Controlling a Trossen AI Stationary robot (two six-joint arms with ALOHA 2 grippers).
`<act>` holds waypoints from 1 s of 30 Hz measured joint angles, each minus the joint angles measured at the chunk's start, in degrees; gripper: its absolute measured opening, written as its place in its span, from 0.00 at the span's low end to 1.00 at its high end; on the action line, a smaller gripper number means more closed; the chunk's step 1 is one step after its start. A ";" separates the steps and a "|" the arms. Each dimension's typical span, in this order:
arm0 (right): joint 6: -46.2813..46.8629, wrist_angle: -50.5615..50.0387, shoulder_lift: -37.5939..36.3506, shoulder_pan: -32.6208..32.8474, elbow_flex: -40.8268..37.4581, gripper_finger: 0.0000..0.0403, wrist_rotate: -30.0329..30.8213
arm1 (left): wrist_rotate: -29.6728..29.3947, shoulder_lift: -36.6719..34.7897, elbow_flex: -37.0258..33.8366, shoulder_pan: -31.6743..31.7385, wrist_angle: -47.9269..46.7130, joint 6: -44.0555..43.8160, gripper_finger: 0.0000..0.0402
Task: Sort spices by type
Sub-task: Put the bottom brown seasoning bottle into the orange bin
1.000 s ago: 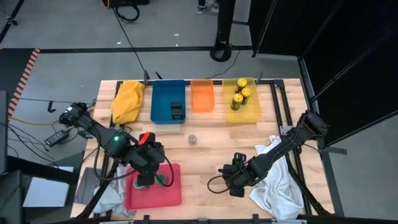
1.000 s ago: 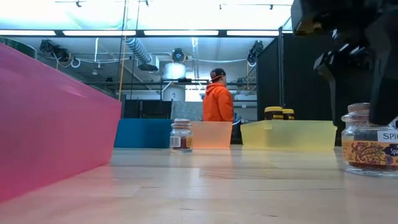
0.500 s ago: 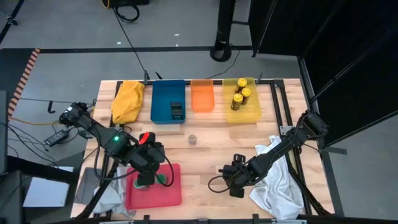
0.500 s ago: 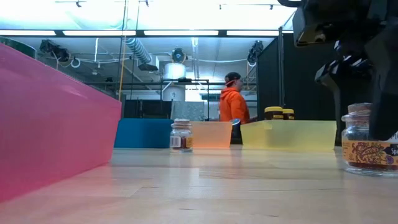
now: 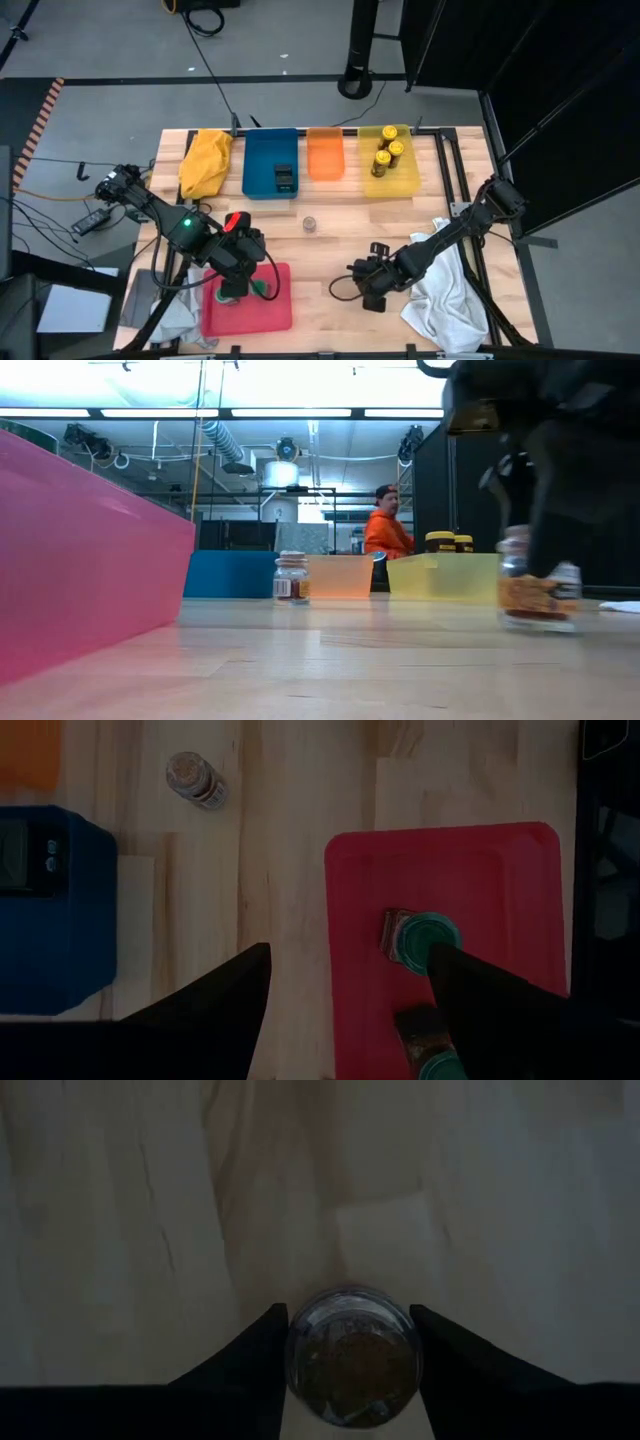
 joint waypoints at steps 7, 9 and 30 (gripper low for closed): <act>-8.67 0.31 0.02 -5.23 2.58 0.45 2.16 | -1.45 0.00 0.00 0.00 0.00 0.80 0.69; -12.77 0.20 0.02 -7.53 4.26 0.45 4.25 | -2.17 0.00 0.00 0.00 0.00 1.12 0.69; -39.49 6.14 0.04 -50.28 16.81 0.45 8.96 | -10.75 0.00 -0.15 0.00 -5.19 5.27 0.69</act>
